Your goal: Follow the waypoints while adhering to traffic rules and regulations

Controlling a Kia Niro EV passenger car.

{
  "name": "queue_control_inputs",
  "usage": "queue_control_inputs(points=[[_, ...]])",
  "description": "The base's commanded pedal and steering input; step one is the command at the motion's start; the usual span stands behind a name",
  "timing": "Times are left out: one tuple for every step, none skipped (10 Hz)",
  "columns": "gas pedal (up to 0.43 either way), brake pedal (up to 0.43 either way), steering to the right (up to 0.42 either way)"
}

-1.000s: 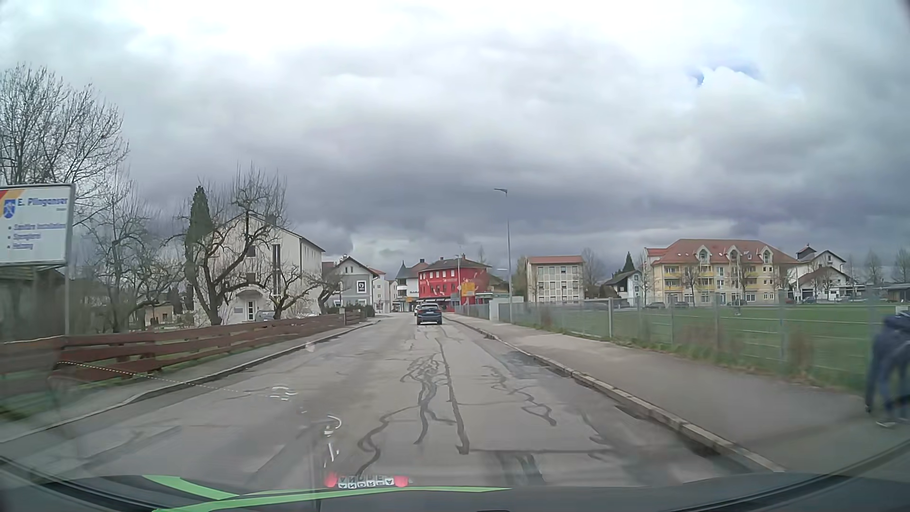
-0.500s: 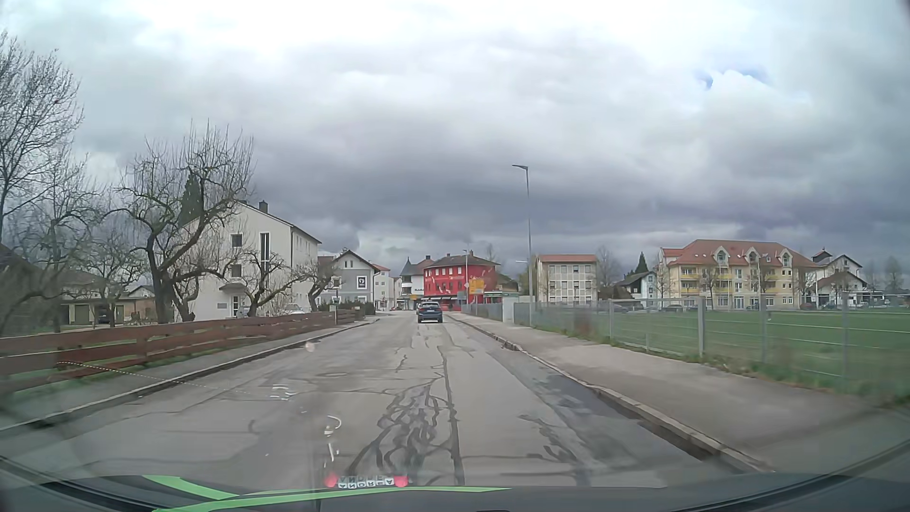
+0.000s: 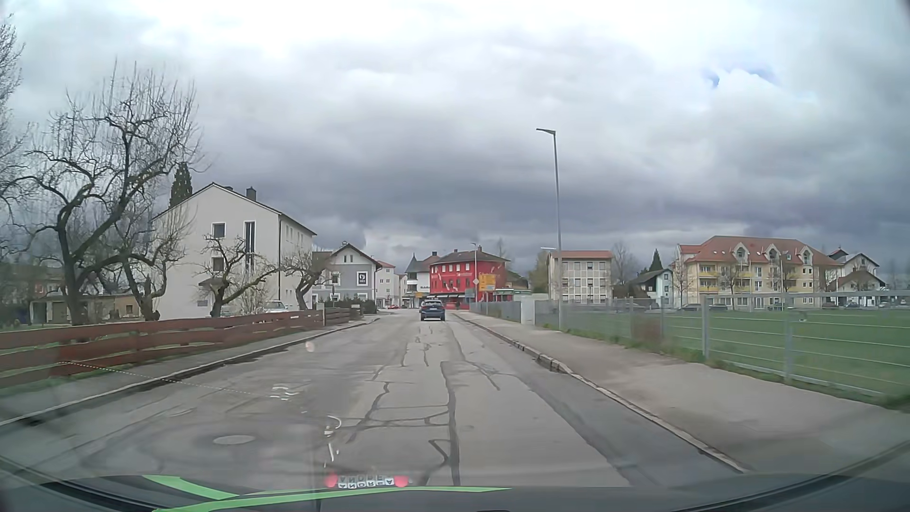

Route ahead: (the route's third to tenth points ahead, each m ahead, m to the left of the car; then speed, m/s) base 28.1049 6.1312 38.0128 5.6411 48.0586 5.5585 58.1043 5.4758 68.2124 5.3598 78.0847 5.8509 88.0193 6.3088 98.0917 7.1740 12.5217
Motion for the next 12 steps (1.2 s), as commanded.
queue_control_inputs(points=[[0.098,0.0,-0.005],[0.098,0.0,-0.005],[0.098,0.0,-0.005],[0.098,0.0,-0.005],[0.098,0.0,-0.005],[0.098,0.0,-0.005],[0.098,0.0,-0.004],[0.098,0.0,-0.003],[0.098,0.0,-0.003],[0.098,0.0,-0.003],[0.098,0.0,-0.003],[0.098,0.0,-0.003]])
